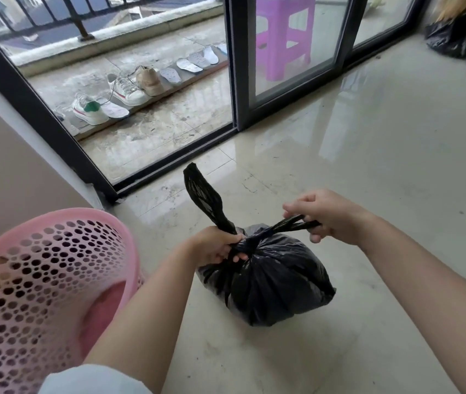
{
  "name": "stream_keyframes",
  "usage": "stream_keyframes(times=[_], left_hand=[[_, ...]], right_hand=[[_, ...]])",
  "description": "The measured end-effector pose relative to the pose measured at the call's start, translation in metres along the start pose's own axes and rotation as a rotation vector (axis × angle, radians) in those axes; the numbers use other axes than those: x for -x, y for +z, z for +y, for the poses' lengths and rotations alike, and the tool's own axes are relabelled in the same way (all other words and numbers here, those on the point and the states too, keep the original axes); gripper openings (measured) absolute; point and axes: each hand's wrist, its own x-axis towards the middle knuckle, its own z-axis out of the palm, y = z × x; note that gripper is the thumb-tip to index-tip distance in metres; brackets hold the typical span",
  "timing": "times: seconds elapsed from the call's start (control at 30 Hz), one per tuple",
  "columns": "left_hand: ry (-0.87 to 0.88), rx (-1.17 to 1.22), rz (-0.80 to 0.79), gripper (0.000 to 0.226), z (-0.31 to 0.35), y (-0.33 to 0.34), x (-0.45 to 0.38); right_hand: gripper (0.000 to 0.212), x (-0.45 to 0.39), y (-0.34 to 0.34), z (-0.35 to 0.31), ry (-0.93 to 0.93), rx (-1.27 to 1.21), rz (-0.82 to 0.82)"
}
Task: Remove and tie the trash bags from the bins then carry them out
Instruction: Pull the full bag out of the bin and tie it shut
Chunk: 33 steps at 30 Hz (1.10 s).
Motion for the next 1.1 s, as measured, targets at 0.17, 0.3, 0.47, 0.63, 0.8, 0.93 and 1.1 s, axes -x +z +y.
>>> stream_keyframes(times=[0.17, 0.3, 0.47, 0.63, 0.8, 0.93, 1.1], left_hand=[[0.051, -0.02, 0.104, 0.025, 0.0, 0.005, -0.009], [-0.066, 0.339, 0.033, 0.033, 0.004, -0.001, -0.005], [-0.092, 0.581, -0.024, 0.035, -0.001, 0.002, -0.006], [-0.065, 0.505, -0.031, 0.032, 0.004, 0.015, -0.003], [-0.002, 0.419, -0.004, 0.046, 0.001, 0.018, -0.004], [0.067, 0.423, -0.077, 0.063, -0.004, 0.013, -0.005], [0.136, 0.382, -0.212, 0.049, 0.001, 0.015, 0.0]], right_hand=[[0.042, 0.005, 0.014, 0.003, 0.077, 0.482, -0.094], [0.038, 0.004, 0.022, 0.021, 0.044, 0.233, -0.326], [0.039, -0.009, 0.04, 0.058, 0.075, 0.261, -0.493], [0.041, -0.009, 0.031, 0.064, 0.086, 0.419, -0.478], [0.027, -0.005, 0.02, 0.044, 0.006, 0.688, -0.391], [0.009, -0.004, -0.005, 0.03, -0.256, 0.473, 0.093], [0.07, -0.013, 0.007, 0.022, -0.274, 0.834, -0.029]])
